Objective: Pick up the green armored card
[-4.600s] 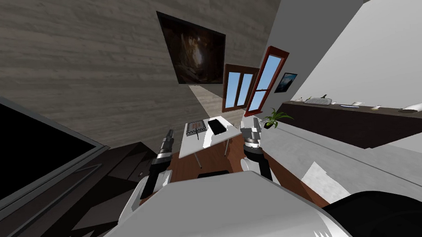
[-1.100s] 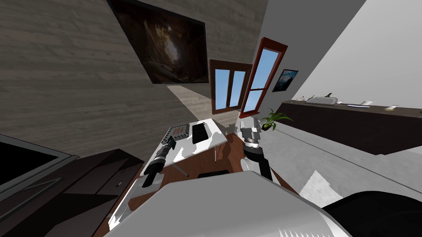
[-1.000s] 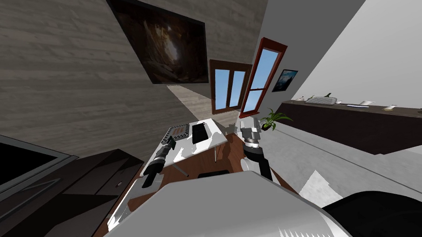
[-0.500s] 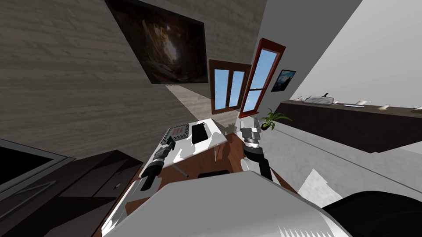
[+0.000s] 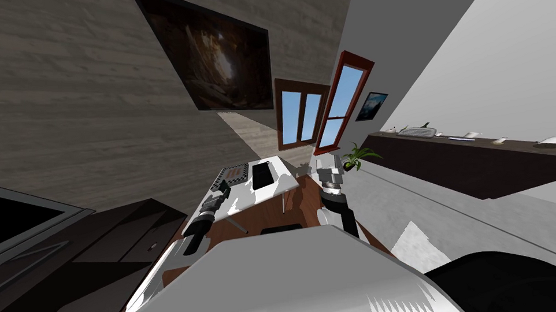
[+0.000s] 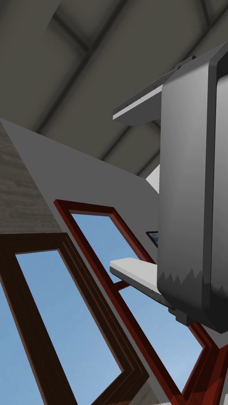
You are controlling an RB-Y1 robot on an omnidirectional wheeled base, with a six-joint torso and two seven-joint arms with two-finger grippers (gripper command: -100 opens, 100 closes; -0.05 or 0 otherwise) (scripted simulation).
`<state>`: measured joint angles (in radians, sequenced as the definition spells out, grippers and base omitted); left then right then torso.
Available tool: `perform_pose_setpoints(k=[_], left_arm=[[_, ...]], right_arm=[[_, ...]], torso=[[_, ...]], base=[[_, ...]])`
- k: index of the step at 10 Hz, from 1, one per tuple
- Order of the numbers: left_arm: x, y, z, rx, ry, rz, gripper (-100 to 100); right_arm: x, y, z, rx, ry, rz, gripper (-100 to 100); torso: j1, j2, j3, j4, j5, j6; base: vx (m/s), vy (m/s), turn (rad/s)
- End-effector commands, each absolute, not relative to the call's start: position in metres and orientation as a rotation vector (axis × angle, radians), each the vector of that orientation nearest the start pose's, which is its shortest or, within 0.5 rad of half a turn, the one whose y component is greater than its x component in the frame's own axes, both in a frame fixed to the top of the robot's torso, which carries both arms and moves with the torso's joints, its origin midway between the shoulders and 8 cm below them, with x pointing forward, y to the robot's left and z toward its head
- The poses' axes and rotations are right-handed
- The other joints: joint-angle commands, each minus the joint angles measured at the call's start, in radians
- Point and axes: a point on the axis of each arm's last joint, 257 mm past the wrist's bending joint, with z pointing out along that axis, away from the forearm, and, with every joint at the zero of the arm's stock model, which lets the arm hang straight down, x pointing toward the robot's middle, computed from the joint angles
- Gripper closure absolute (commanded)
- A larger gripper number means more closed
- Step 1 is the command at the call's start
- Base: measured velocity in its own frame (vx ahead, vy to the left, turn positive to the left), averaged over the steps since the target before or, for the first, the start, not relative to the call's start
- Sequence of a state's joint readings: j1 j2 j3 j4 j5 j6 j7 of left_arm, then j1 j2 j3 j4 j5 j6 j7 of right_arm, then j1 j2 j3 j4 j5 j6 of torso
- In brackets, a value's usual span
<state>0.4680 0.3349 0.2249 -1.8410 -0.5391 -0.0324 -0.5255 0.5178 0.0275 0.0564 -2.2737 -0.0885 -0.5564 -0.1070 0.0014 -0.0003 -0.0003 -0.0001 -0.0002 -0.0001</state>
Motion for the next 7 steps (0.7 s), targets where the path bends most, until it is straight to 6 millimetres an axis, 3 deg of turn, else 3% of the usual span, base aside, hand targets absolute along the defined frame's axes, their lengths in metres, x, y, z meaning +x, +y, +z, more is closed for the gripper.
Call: perform_pose_setpoints(k=[1, 2, 3, 5, 6, 7], left_arm=[[0.39, 0.455, -0.239, -0.268, 1.635, 0.13, -100], [0.39, 0.455, -0.239, -0.262, 1.636, 0.134, 0], [0.401, 0.465, -0.229, -0.228, 1.611, 0.12, -100], [0.394, 0.477, -0.254, -0.256, 1.659, 0.137, -100], [0.408, 0.484, -0.232, -0.216, 1.614, 0.12, -100], [0.404, 0.49, -0.245, -0.229, 1.637, 0.129, -100]], right_arm=[[0.335, -0.276, 0.026, 0.75, 0.473, 1.51, 0], [0.335, -0.276, 0.026, 0.75, 0.473, 1.51, 0], [0.335, -0.276, 0.026, 0.75, 0.473, 1.51, 0], [0.335, -0.276, 0.026, 0.75, 0.473, 1.51, 0], [0.335, -0.276, 0.026, 0.75, 0.473, 1.51, 0], [0.335, -0.276, 0.026, 0.75, 0.473, 1.51, 0]], torso=[[0.0, 0.0, 0.0, 0.0, 0.0, 0.0], [0.0, 0.0, 0.0, 0.0, 0.0, 0.0], [0.0, 0.0, 0.0, 0.0, 0.0, 0.0], [-0.005, 0.002, 0.001, 0.0, -0.001, 0.0], [-0.003, 0.002, 0.001, 0.0, -0.001, 0.0], [-0.004, 0.002, 0.001, 0.0, -0.001, 0.001]], base=[[0.0, 0.0, 0.0], [0.0, 0.0, 0.0], [-0.035, -0.073, -0.139], [-0.034, -0.062, -0.034], [-0.03, -0.066, -0.142], [-0.036, -0.071, -0.089]])
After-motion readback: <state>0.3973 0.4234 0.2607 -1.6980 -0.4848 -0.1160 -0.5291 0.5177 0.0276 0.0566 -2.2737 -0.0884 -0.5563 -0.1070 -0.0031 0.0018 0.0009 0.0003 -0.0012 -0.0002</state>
